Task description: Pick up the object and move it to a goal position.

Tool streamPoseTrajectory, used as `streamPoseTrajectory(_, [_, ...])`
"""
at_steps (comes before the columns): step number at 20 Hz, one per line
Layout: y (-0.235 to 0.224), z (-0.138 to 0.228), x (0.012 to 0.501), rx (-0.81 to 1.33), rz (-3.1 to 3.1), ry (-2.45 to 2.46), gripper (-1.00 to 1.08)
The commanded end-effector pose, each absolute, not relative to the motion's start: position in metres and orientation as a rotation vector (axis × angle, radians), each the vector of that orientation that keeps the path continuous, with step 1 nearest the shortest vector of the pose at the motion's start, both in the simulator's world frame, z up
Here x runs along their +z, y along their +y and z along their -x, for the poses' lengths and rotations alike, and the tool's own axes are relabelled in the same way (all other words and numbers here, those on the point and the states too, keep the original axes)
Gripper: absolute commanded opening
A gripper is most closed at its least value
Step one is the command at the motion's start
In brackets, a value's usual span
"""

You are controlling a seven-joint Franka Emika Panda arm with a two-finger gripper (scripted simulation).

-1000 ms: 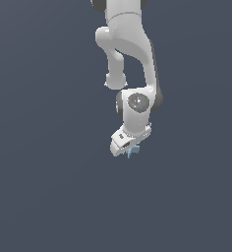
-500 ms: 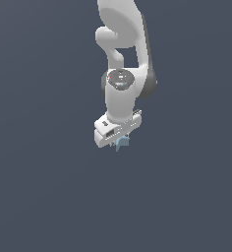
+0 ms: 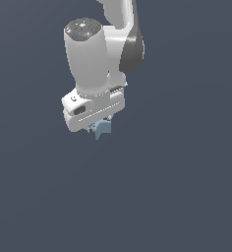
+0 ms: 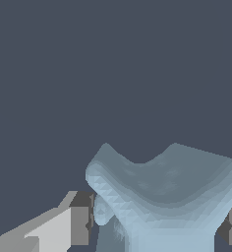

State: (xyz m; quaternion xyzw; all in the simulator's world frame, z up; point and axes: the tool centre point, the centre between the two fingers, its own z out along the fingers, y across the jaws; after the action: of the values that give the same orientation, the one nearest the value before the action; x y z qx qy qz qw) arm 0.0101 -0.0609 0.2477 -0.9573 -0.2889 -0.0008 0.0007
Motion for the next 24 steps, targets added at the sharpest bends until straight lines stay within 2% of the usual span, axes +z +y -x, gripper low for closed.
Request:
streamPoseTrajectory(1, [-0.079, -0.011, 0.274, -0.002, 3.005, -0.908, -1.00])
streamPoseTrajectory(12, [-0.149, -0.019, 0.372, -0.001, 3.006, -0.908, -1.00])
streamPoseTrajectory(24, [-0.179, -0.025, 0.414, 0.000, 3.007, -0.908, -1.00])
